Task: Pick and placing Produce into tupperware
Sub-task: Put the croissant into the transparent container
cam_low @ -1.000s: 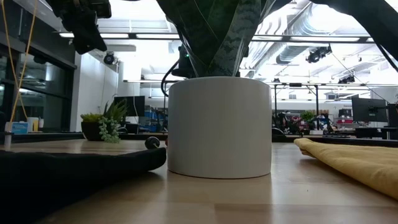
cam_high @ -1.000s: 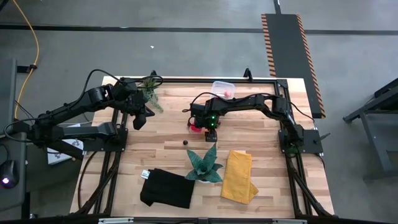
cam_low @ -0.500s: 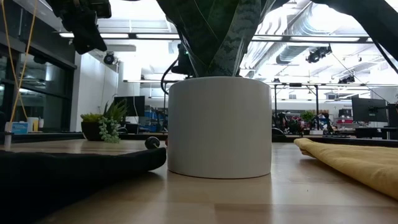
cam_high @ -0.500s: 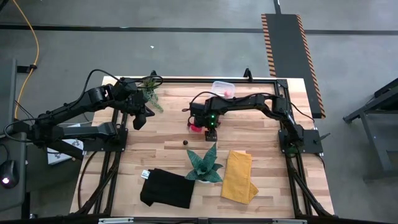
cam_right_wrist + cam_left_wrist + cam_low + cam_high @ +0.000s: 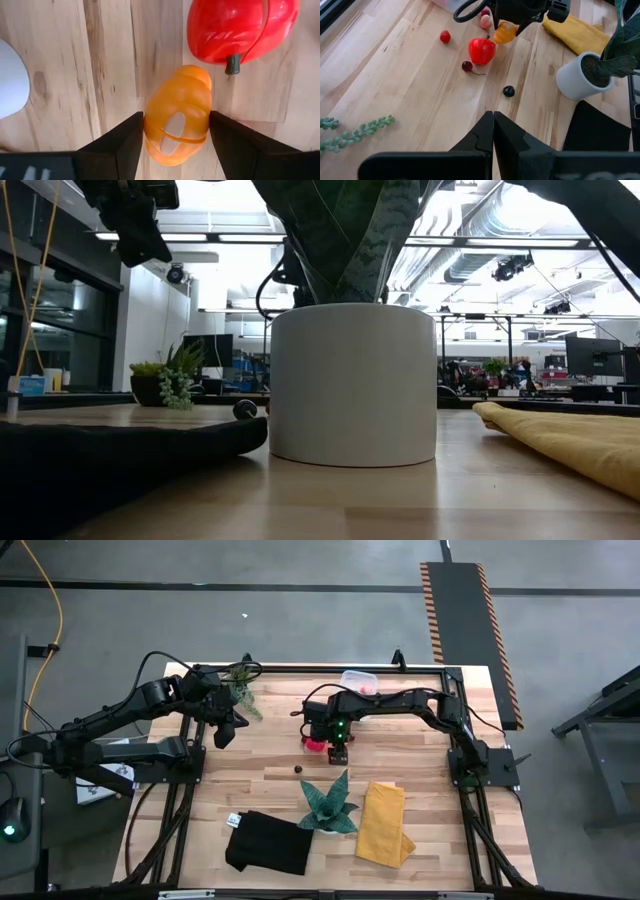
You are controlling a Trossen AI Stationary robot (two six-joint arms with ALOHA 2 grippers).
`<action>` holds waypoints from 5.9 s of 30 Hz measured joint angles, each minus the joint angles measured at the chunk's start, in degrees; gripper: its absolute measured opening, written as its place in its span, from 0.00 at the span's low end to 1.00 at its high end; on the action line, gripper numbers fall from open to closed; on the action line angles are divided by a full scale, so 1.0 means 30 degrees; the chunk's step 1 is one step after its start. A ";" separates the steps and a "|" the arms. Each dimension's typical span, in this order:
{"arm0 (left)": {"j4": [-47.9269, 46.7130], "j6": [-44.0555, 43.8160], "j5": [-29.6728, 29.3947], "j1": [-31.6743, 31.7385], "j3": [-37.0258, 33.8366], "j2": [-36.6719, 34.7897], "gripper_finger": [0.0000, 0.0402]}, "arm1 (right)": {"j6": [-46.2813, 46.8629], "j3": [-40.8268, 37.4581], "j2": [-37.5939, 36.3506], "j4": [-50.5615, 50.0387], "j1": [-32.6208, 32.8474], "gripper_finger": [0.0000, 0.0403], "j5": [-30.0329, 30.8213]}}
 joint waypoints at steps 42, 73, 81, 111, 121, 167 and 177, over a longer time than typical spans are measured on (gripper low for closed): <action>0.0008 0.0000 0.0007 0.0007 0.0000 0.0000 0.00 | 0.0502 0.4258 0.0022 -0.4262 -0.0022 0.52 0.0175; 0.0021 0.0000 0.0007 0.0006 0.0000 0.0000 0.00 | 0.3104 1.1295 -0.0148 -0.7179 -0.1825 0.52 0.0007; 0.0030 0.0000 0.0007 0.0000 0.0000 -0.0007 0.00 | 0.3417 1.1344 -0.0270 -0.8507 -0.2424 0.52 -0.0007; 0.0023 0.0000 0.0007 0.0000 0.0000 -0.0007 0.00 | 0.3359 1.1337 -0.0270 -0.8892 -0.6915 0.52 0.0168; 0.0020 -0.0003 0.0000 0.0004 0.0000 -0.0007 0.00 | 0.3359 1.1329 -0.0270 -0.9282 -0.8473 0.52 0.0185; 0.0016 -0.0219 -0.1151 0.0007 0.0000 -0.0007 0.00 | 0.2501 0.9574 -0.0255 -0.9115 -1.0263 0.52 0.0940; 0.0023 -0.0219 -0.1145 0.0007 0.0000 -0.0007 0.00 | 0.2440 0.8261 -0.0255 -0.7635 -0.9777 0.52 0.0940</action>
